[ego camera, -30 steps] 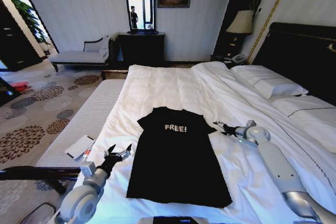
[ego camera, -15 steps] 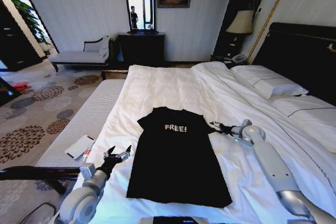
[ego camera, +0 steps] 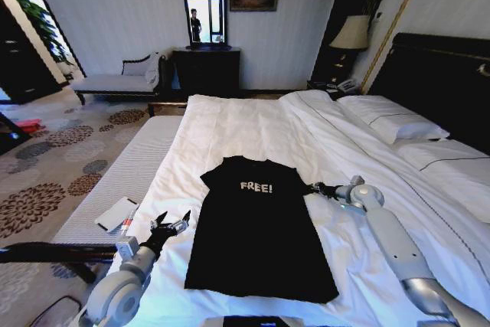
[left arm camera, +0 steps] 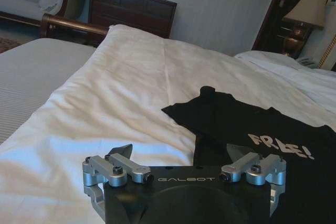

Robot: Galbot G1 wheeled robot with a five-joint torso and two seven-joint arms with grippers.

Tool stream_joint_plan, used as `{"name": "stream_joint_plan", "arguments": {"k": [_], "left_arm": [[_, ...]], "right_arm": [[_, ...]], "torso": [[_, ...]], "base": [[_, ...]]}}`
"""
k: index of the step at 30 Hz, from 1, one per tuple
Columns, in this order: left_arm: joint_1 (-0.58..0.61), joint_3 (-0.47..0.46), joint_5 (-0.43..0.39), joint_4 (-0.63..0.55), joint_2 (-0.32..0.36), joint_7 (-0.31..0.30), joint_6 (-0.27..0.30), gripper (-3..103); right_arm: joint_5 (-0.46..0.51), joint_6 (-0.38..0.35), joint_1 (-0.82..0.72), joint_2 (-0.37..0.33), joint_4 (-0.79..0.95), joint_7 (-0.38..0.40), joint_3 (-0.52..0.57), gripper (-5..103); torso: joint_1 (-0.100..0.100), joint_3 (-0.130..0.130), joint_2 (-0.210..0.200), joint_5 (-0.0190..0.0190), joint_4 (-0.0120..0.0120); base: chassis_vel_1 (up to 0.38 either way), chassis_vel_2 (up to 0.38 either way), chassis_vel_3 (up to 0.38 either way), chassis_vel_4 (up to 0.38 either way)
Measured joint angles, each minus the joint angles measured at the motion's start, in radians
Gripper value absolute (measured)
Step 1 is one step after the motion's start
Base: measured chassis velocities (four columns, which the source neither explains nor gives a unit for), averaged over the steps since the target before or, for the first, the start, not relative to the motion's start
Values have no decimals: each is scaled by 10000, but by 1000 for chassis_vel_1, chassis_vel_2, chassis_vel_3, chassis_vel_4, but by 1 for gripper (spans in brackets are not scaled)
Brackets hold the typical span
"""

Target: Fold the clothes on the bed.

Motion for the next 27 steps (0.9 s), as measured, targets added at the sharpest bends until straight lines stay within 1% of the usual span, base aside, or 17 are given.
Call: {"name": "stream_joint_plan", "arguments": {"k": [3,4,5,6,7,9,10,13,15,17,18,27], "left_arm": [[8,3,3,-17,-2,0,3,100],[11,2,5,-18,-2,0,3,100],[11,2,5,-18,-2,0,3,100],[13,-1,8,-18,-7,0,3,100],[17,-2,12,-18,-21,0,4,100],[27,-10,15,-18,-42,5,4,100],[27,-10,15,-18,-42,5,4,100],[1,-21,15,4,-47,11,3,100],[-12,-22,14,8,-45,12,3,100],[-40,-22,9,11,-45,12,3,100],[-41,-22,7,14,-54,14,3,100],[-20,-27,-9,72,-114,34,-11,100]], "right_arm": [[-58,0,40,-15,-47,-27,-39,31],[-64,0,77,-12,-48,-25,-61,38],[-64,0,77,-12,-48,-25,-61,38],[-65,0,105,-4,-46,-17,-77,35],[-64,1,125,6,-38,-7,-98,35],[-64,1,145,19,3,18,-139,24],[-64,1,145,19,3,18,-139,24],[-83,0,147,40,61,61,-216,8],[-93,1,148,47,64,65,-230,8],[-118,1,152,55,65,73,-253,2],[-142,1,154,54,62,73,-269,1],[-236,1,152,43,89,27,-242,0]], "torso": [[0,0,0,1,1],[0,0,1,0,2],[0,0,1,0,2],[0,0,0,-1,2],[0,0,0,0,2],[0,0,0,0,2],[0,0,0,0,2],[0,0,0,0,2],[0,0,0,0,1],[0,0,0,0,2],[0,0,0,-1,2],[1,0,1,1,2]], "base": [[0,0,0,0],[0,0,0,0],[0,0,0,0],[0,0,0,0],[0,0,0,0],[0,0,0,0],[0,0,0,0],[0,0,0,0],[0,0,0,0],[0,0,0,0],[0,0,0,0],[0,0,0,0]]}}
